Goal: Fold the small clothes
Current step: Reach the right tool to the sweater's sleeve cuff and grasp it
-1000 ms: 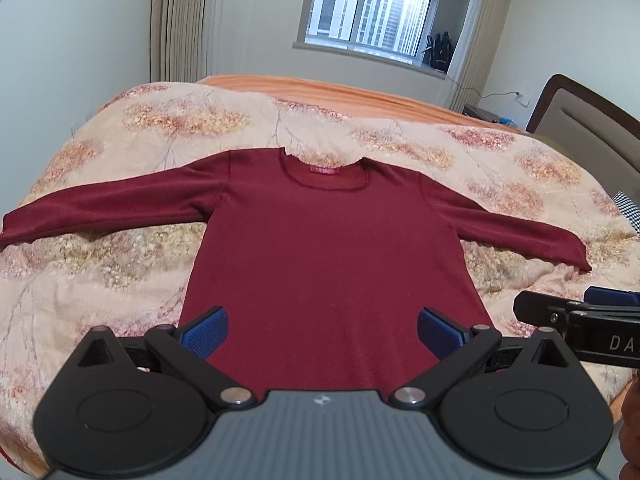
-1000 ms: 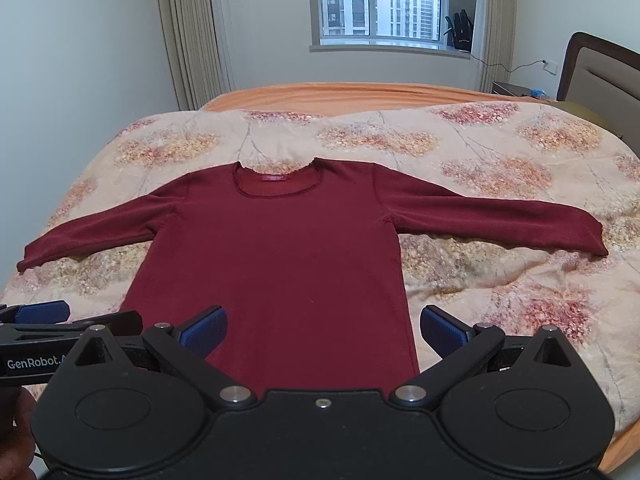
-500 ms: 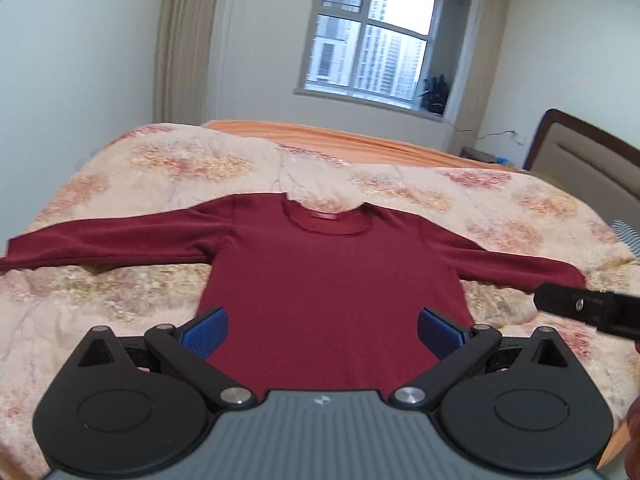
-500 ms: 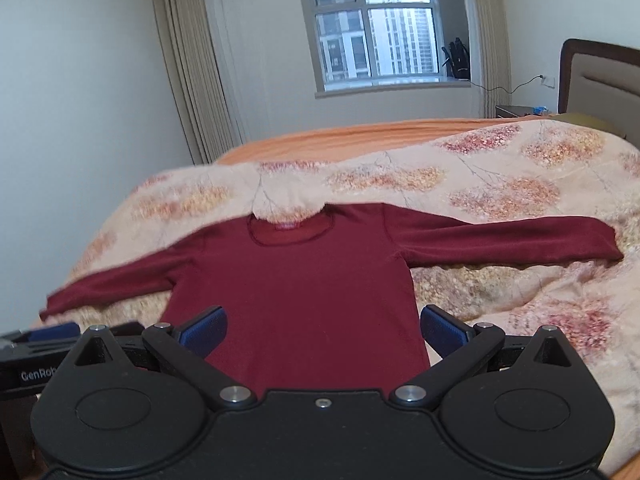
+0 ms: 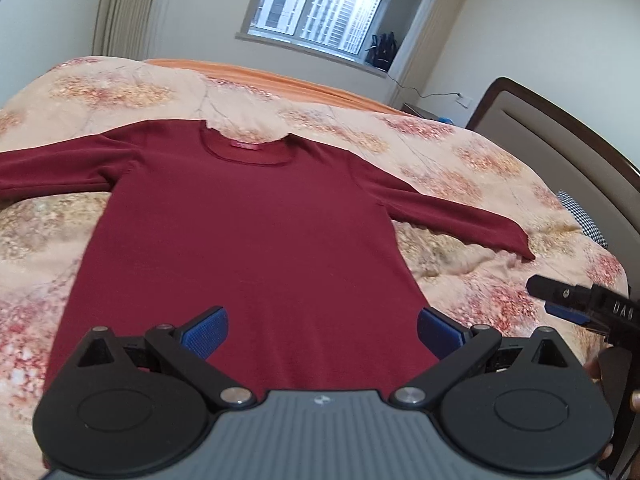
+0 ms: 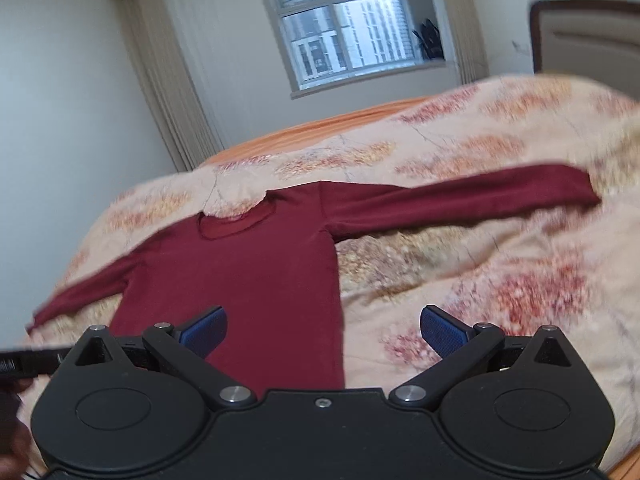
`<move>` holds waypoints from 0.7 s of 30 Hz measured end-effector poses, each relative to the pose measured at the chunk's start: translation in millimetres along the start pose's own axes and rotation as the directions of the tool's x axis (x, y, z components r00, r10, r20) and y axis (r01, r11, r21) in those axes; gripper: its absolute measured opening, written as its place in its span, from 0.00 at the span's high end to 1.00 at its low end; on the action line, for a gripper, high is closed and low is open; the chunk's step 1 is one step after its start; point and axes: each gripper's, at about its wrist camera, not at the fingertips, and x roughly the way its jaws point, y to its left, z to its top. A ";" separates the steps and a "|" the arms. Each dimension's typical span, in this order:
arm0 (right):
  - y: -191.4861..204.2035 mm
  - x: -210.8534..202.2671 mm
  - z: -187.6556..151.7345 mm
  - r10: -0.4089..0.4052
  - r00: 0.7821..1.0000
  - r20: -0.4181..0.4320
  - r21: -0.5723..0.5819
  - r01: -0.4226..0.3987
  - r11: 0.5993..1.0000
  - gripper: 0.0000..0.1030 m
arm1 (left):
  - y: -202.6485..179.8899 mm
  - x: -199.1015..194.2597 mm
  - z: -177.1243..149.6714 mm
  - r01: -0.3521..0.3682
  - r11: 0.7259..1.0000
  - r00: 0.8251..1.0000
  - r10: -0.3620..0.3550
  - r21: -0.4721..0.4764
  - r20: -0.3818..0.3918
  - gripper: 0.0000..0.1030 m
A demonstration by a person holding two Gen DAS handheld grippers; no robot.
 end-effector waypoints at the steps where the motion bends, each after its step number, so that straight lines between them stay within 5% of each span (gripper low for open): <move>1: -16.4 0.1 4.1 0.013 1.000 -0.001 0.047 -0.013 0.999 0.00 | -3.7 2.7 -1.1 0.004 1.000 1.000 -0.004 0.004 -0.001 0.00; 12: -173.0 15.3 90.5 -0.206 0.977 0.053 0.213 0.190 0.958 0.01 | -24.5 51.4 -5.5 0.029 0.999 0.998 -0.030 -0.027 -0.046 0.00; 21: -276.2 68.0 115.7 -0.131 0.990 0.050 0.588 0.077 0.805 0.01 | -31.7 91.1 24.4 0.107 0.993 0.992 -0.109 -0.045 -0.056 0.00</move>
